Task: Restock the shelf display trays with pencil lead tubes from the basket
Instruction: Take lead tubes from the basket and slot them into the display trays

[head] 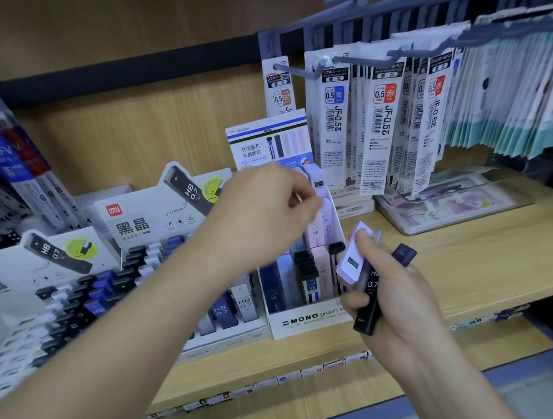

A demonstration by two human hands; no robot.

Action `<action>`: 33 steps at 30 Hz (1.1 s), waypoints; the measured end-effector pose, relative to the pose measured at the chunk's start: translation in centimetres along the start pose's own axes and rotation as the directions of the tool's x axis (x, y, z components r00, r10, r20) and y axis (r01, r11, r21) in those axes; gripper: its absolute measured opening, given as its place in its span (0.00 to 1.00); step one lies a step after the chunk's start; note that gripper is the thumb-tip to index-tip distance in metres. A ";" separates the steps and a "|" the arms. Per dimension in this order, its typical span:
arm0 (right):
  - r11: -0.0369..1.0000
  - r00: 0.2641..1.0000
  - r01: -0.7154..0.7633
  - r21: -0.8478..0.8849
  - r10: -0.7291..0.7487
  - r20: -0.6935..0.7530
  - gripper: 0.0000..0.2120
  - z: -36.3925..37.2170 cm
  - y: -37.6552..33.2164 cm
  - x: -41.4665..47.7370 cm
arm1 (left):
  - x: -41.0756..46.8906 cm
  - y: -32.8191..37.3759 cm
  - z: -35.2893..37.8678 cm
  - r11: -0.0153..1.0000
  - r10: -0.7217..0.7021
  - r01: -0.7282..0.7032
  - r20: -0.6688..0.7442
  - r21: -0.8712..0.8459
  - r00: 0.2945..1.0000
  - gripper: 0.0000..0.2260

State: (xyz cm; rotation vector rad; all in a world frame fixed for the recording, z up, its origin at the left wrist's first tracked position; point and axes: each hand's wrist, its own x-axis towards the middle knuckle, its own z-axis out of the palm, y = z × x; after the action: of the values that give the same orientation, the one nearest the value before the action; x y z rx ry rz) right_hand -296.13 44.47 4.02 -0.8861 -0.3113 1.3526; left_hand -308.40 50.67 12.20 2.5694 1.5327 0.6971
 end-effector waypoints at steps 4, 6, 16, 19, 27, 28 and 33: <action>1.000 0.998 0.005 -0.015 -0.003 0.068 0.08 0.4 0.5 0.0 | -4.8 1.7 1.5 0.890 -0.083 0.174 0.225 -0.421 0.971 0.12; 1.000 0.997 -0.008 -0.015 0.009 0.082 0.08 0.5 0.7 -0.1 | -5.9 1.6 2.6 0.809 -0.155 0.238 0.196 -0.537 0.968 0.11; 0.986 0.989 0.103 -0.129 -0.088 0.121 0.05 -0.4 0.1 -0.2 | -7.9 -0.6 1.6 0.550 -0.252 0.242 0.118 -0.799 0.961 0.09; 0.971 0.988 0.122 -0.206 -0.098 0.123 0.07 -0.6 0.3 -0.1 | -8.0 -1.1 0.9 0.524 -0.167 0.235 0.172 -0.819 0.971 0.12; 0.971 0.977 0.121 -0.208 -0.079 0.196 0.07 -0.3 0.0 -0.7 | -6.0 -1.7 0.6 0.600 -0.295 0.181 -0.005 -0.779 0.955 0.03; 0.965 0.978 0.129 -0.229 -0.086 0.188 0.07 -0.3 0.1 -0.7 | -5.7 -1.8 0.7 0.620 -0.283 0.186 0.004 -0.762 0.959 0.06; 0.957 0.987 0.147 -0.250 -0.124 0.104 0.06 -0.8 0.2 -0.1 | -4.7 -2.0 0.3 0.528 -0.215 0.272 0.183 -0.805 0.959 0.07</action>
State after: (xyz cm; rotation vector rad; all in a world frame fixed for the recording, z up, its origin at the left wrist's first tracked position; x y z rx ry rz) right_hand -295.75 44.11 3.43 -1.0025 -0.6165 1.2417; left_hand -311.83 47.74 9.71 1.5984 1.0933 0.9811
